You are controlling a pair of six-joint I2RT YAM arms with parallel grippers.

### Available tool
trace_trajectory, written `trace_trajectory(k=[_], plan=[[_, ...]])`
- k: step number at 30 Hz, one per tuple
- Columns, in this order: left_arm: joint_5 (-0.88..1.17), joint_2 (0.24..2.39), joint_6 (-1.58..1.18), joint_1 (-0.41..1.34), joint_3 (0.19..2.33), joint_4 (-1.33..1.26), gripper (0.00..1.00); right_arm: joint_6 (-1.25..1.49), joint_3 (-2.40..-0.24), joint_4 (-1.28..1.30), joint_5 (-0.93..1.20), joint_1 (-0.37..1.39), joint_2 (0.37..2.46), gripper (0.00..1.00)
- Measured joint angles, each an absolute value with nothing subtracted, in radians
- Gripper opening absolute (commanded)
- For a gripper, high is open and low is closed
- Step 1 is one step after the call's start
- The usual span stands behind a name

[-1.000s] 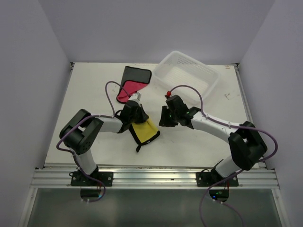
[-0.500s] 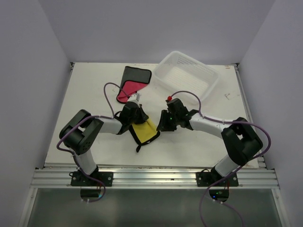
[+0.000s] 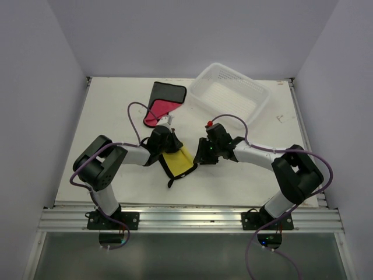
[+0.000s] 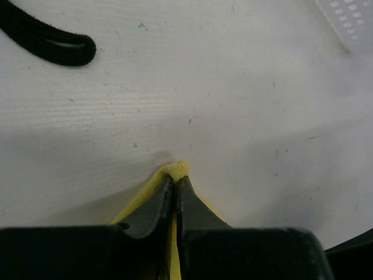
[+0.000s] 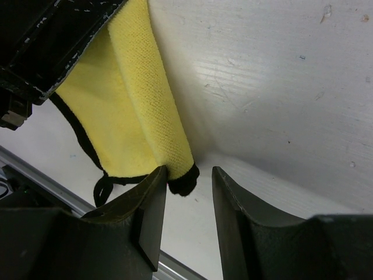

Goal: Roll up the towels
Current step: Roll the towel

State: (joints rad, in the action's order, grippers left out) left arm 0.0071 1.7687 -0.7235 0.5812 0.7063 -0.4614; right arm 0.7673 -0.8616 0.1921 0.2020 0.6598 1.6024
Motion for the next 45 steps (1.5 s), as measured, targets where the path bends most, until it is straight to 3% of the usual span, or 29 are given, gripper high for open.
trace_trajectory(k=[29,37,42,45], plan=[[0.006,1.769,-0.743,0.581,0.688,-0.493,0.00,0.725,-0.839,0.118,0.226,0.664,1.650,0.38],[0.007,1.769,-0.749,0.583,0.687,-0.494,0.00,0.694,-0.843,0.116,0.162,0.746,1.663,0.38],[0.007,1.769,-0.750,0.583,0.682,-0.501,0.00,0.672,-0.864,0.133,0.113,0.794,1.677,0.30],[0.006,1.769,-0.751,0.583,0.678,-0.509,0.00,0.661,-0.872,0.141,0.085,0.806,1.683,0.20]])
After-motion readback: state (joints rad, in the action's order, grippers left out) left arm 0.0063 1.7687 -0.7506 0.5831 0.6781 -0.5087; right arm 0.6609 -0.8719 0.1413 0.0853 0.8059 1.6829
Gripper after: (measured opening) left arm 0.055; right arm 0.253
